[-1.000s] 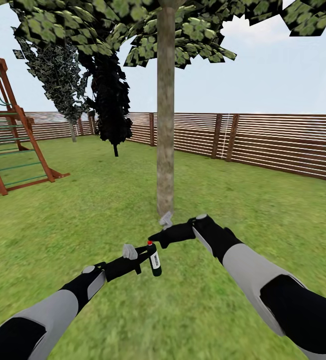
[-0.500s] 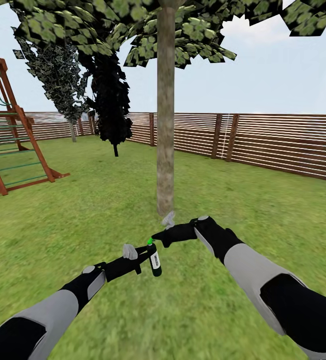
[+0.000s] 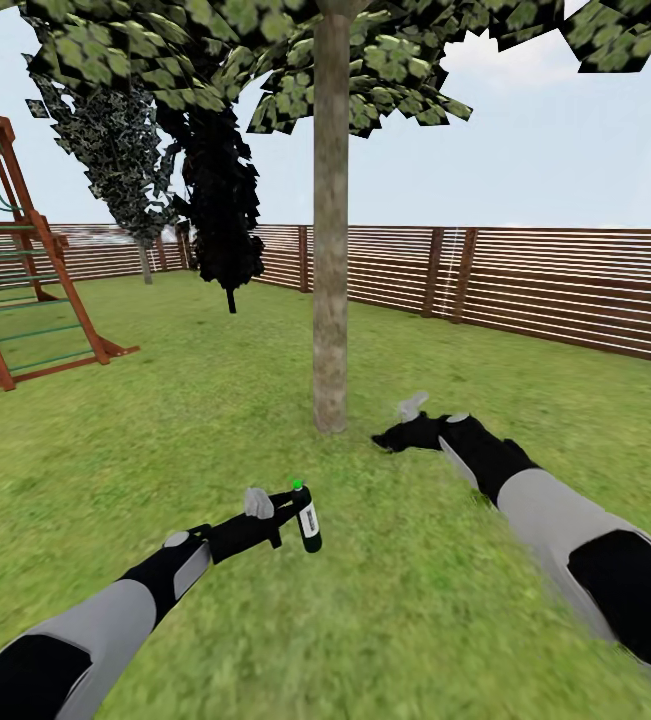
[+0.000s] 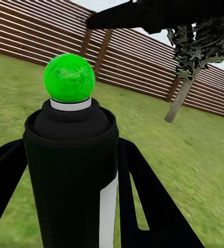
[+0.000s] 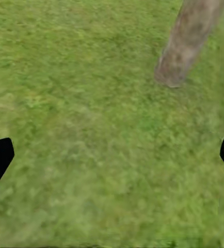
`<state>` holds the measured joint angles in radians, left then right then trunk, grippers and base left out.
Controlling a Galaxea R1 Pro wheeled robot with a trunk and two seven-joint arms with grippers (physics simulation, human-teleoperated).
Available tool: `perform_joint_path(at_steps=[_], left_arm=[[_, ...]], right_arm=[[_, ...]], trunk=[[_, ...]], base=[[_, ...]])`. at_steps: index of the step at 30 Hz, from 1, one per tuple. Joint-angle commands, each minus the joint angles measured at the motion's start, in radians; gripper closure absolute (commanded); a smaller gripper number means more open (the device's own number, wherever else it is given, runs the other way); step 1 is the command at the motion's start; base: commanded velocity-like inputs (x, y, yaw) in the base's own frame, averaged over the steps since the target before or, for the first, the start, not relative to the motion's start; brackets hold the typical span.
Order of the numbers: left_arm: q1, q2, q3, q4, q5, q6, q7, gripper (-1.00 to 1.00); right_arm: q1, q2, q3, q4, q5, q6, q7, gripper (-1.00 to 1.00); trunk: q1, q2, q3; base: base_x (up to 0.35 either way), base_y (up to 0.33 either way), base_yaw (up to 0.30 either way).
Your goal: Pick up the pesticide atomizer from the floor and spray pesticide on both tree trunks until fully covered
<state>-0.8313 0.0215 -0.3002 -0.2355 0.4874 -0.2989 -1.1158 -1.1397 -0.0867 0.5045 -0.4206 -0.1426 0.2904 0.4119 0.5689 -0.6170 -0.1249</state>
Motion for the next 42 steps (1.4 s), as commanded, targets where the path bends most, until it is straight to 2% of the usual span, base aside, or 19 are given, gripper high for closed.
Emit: perform_joint_path(at_steps=[1, 2, 3, 4, 5, 6, 8, 9, 11, 12, 14, 16, 18, 21, 22, 24, 30, 35, 42], left_arm=[[0.000, 0.001, 0.001, 0.000, 0.000, 0.000, 0.012, 1.00], [0.000, 0.003, 0.002, 0.001, 0.000, 0.000, 0.062, 1.00], [0.000, 0.003, 0.002, 0.001, 0.000, 0.000, 0.112, 1.00], [0.000, 0.003, 0.001, 0.001, 0.000, 0.000, 0.214, 1.00], [0.000, 0.002, 0.001, 0.001, -0.001, 0.000, 0.289, 1.00], [0.000, 0.002, 0.000, 0.001, -0.001, 0.000, 0.399, 1.00], [0.000, 0.001, 0.000, 0.002, -0.001, 0.001, 0.546, 1.00], [0.000, 0.000, 0.000, 0.003, 0.000, 0.001, 0.627, 1.00], [0.000, -0.001, -0.002, 0.004, -0.001, 0.000, 0.846, 1.00], [0.000, -0.003, -0.003, 0.004, -0.001, 0.000, 0.915, 1.00], [0.000, -0.003, -0.004, 0.004, -0.001, 0.000, 0.936, 1.00], [0.000, -0.012, -0.005, 0.006, -0.002, 0.000, 0.942, 1.00], [0.000, -0.021, -0.006, 0.009, -0.008, 0.000, 0.944, 1.00], [0.000, -0.033, -0.006, 0.016, -0.019, 0.000, 0.945, 1.00], [0.000, -0.036, -0.006, 0.022, -0.020, 0.000, 0.945, 1.00], [0.000, -0.041, -0.007, 0.028, -0.022, 0.000, 0.945, 1.00], [0.000, -0.067, -0.017, 0.031, -0.025, -0.001, 0.946, 1.00], [0.000, -0.070, -0.065, 0.031, -0.025, -0.002, 0.947, 1.00], [0.000, -0.071, -0.069, 0.031, -0.026, -0.002, 0.946, 1.00]], right_arm=[[0.001, -0.031, 0.000, 0.004, -0.003, 0.000, -0.051, -1.00], [0.004, -0.068, 0.000, 0.028, -0.004, -0.002, -0.133, -1.00], [0.006, -0.084, 0.000, 0.058, -0.005, -0.003, -0.187, -1.00], [0.007, -0.100, -0.001, 0.126, -0.007, -0.012, -0.264, -1.00], [0.008, -0.106, -0.001, 0.180, -0.009, -0.038, -0.309, -1.00], [0.009, -0.112, -0.001, 0.267, -0.015, -0.106, -0.371, -1.00], [0.017, -0.115, -0.001, 0.379, -0.046, -0.200, -0.456, -1.00], [0.032, -0.115, -0.001, 0.414, -0.075, -0.237, -0.488, -1.00], [0.098, -0.117, 0.000, 0.460, -0.186, -0.317, -0.531, -1.00], [0.169, -0.111, 0.001, 0.470, -0.253, -0.422, -0.542, -1.00], [0.228, -0.097, 0.002, 0.475, -0.303, -0.512, -0.545, -1.00], [0.267, -0.065, 0.002, 0.476, -0.330, -0.548, -0.544, -1.00], [0.281, -0.040, 0.003, 0.477, -0.338, -0.560, -0.542, -1.00], [0.309, 0.025, 0.003, 0.476, -0.338, -0.566, -0.541, -1.00], [0.313, 0.035, 0.004, 0.476, -0.338, -0.567, -0.541, -1.00], [0.318, 0.047, 0.004, 0.476, -0.338, -0.568, -0.541, -1.00], [0.323, 0.054, 0.005, 0.477, -0.338, -0.567, -0.541, -1.00], [0.331, 0.081, 0.006, 0.477, -0.338, -0.567, -0.541, -1.00], [0.337, 0.095, 0.006, 0.477, -0.336, -0.567, -0.541, -1.00]], trunk=[[0.000, 0.000, 0.000], [0.000, 0.000, 0.000], [0.000, 0.000, 0.000], [0.000, 0.000, 0.000], [0.000, 0.000, 0.000], [0.000, 0.000, 0.000], [0.000, 0.000, 0.000], [0.000, 0.000, 0.000], [0.000, 0.000, 0.000], [0.000, 0.000, 0.000], [0.000, 0.000, 0.000], [0.000, 0.000, 0.000], [0.000, 0.000, 0.000], [0.000, 0.000, 0.000], [0.000, 0.000, 0.000], [0.000, 0.000, 0.000], [0.000, 0.000, 0.000], [0.000, 0.000, 0.000], [0.000, 0.000, 0.000]], base=[[0.000, 0.000, 0.000], [0.000, 0.000, 0.000], [0.000, 0.000, 0.000], [0.000, 0.000, 0.000], [0.000, 0.000, 0.000], [0.000, 0.000, 0.000], [0.000, 0.000, 0.000], [0.000, 0.000, 0.000], [0.000, 0.000, 0.000], [0.000, 0.000, 0.000], [0.000, 0.000, 0.000], [0.000, 0.000, 0.000], [0.023, 0.000, 0.000], [0.168, 0.000, 0.000], [0.288, 0.000, 0.000], [0.320, 0.000, 0.000], [0.344, 0.000, 0.000], [0.324, 0.000, 0.000], [0.278, 0.000, 0.000]])
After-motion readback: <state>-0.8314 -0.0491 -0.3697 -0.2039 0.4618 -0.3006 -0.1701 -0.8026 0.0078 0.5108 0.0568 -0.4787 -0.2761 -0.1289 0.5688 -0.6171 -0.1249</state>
